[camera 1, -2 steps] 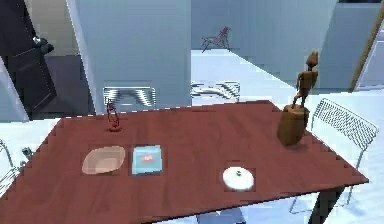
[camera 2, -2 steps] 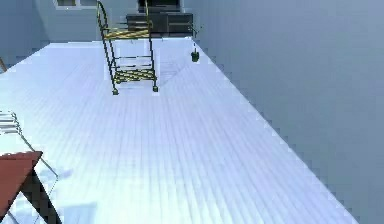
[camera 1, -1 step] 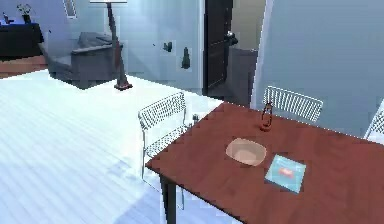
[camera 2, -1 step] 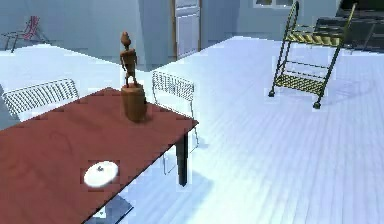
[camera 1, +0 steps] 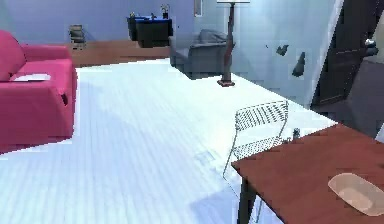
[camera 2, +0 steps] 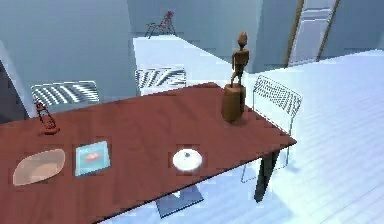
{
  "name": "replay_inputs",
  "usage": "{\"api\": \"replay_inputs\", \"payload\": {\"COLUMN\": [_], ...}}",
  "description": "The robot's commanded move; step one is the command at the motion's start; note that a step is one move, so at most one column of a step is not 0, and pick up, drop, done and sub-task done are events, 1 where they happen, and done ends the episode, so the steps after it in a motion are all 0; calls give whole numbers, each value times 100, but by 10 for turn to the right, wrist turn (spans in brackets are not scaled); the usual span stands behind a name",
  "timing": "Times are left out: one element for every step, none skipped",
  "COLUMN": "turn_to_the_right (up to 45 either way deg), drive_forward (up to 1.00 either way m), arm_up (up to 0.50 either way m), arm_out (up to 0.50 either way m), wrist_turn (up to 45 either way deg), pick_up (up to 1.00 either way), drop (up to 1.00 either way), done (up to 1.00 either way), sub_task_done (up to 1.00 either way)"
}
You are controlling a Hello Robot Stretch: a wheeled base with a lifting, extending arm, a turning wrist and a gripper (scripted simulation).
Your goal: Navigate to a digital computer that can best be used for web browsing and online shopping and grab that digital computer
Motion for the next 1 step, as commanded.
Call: {"api": "replay_inputs", "payload": {"turn_to_the_right": [450], "drive_forward": [0], "arm_up": [0], "arm_out": [0], "wrist_turn": [0], "pick_up": [0], "drop": [0], "done": [0], "sub_task_done": [0]}}
